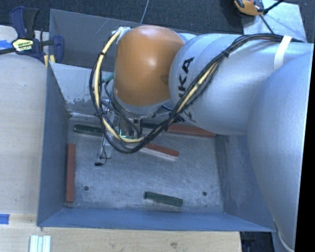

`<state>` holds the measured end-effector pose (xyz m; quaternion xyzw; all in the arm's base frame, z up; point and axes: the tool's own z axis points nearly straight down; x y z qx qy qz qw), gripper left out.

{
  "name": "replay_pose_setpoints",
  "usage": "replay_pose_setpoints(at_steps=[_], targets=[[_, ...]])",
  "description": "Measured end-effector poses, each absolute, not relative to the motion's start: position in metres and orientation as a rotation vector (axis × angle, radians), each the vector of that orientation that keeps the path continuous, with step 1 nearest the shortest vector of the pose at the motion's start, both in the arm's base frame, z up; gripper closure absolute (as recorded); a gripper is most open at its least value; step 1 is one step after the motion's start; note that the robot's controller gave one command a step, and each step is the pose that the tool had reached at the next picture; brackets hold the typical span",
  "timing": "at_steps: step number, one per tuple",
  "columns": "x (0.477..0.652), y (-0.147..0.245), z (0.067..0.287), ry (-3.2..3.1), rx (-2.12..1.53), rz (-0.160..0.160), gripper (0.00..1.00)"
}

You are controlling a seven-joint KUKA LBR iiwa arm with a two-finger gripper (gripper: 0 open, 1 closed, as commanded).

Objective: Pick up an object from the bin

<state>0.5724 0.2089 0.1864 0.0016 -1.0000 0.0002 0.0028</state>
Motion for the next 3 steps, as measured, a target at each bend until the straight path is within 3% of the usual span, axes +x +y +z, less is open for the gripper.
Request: replay_pose_setpoints(at_steps=[1,2,3], targets=[[0.573,0.208,0.189,-3.139,0.003,0.0,0.0],[0.545,0.208,0.239,-3.137,0.107,0.002,0.0],[0.587,0.229,0.11,-3.12,-0.417,-0.006,1.0]])
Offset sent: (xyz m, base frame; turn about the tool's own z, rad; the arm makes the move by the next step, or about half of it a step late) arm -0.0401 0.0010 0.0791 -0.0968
